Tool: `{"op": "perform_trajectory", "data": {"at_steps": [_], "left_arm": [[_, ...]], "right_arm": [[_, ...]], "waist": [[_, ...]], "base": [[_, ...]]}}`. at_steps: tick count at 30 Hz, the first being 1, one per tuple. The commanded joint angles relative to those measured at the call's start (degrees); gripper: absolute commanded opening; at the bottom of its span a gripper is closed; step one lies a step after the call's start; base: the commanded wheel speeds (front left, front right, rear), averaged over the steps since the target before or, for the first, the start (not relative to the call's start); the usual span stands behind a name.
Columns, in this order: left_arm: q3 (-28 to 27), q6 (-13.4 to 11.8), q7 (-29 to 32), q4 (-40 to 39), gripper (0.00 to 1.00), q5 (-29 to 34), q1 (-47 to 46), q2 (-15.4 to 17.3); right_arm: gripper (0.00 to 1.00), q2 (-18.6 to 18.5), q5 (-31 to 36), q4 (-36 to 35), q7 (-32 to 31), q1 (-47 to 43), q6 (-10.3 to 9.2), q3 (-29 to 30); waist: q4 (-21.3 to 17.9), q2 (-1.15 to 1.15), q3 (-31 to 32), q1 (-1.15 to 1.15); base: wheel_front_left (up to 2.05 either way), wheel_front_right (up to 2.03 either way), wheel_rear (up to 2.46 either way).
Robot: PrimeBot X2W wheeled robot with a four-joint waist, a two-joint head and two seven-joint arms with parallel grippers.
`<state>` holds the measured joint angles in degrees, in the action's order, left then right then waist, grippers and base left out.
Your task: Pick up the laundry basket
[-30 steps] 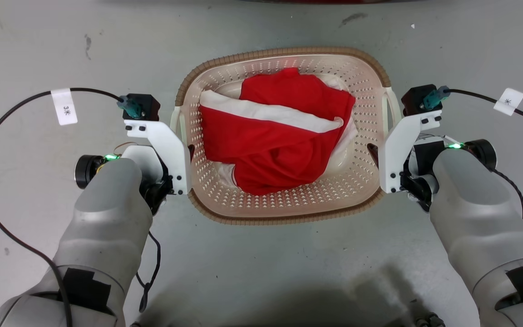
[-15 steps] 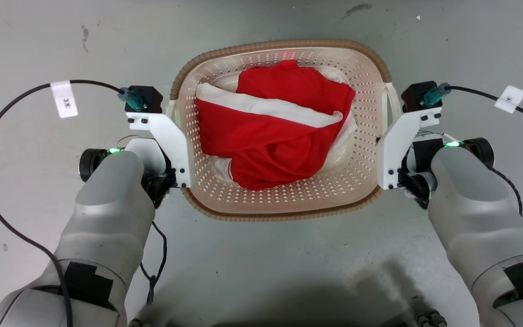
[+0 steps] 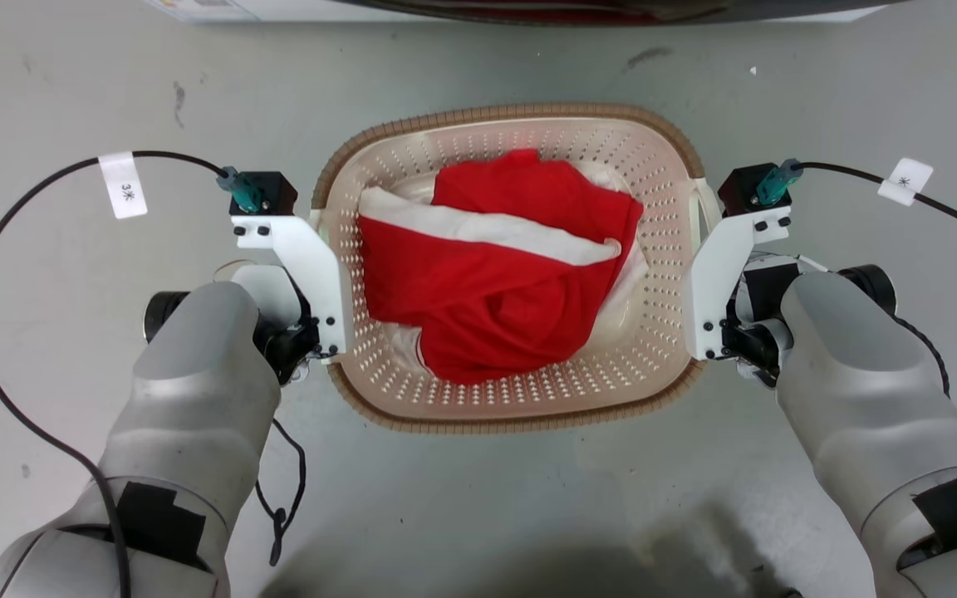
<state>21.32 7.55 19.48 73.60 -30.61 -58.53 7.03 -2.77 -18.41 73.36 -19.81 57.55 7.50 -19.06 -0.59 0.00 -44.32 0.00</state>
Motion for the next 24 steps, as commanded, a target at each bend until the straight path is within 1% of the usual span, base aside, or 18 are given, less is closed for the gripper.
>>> {"op": "perform_trajectory", "data": {"at_steps": [1, 2, 11, 17, 24], "left_arm": [[0.16, -0.15, 0.57, 0.06, 0.00, -0.07, 0.68, 0.50], [0.41, -0.15, 2.17, 0.11, 0.00, -0.68, 1.46, 0.67], [1.48, -0.15, 7.46, 0.24, 0.00, -2.17, 4.38, 0.67], [1.77, -0.15, 10.65, 0.26, 0.00, -3.08, 7.31, 0.36], [1.77, -0.50, 14.01, 0.27, 0.00, -4.08, 10.98, 1.03]], "right_arm": [[0.00, -0.19, -0.21, 0.17, -0.57, 0.29, -0.02, -0.40], [0.00, -0.18, -1.20, 0.25, -2.65, -0.87, -0.02, -1.17], [0.00, -0.20, -4.63, 0.38, -9.87, -4.25, -0.02, -3.62], [0.00, -0.19, -7.64, 0.03, -14.77, -7.51, -0.01, -5.89], [0.00, -0.19, -11.81, -0.94, -20.19, -11.12, -0.01, -8.22]], "waist": [[0.05, 0.00, 1.43, 0.00], [0.17, 0.00, 4.35, 0.00], [0.49, 0.00, 14.14, 0.00], [0.65, 0.00, 21.84, 0.00], [0.26, 0.00, 29.61, 0.00]], "base": [[0.00, 0.00, 0.00], [0.00, 0.00, 0.00], [0.00, 0.00, 0.00], [0.00, 0.00, 0.00], [0.00, 0.00, 0.00]]}}
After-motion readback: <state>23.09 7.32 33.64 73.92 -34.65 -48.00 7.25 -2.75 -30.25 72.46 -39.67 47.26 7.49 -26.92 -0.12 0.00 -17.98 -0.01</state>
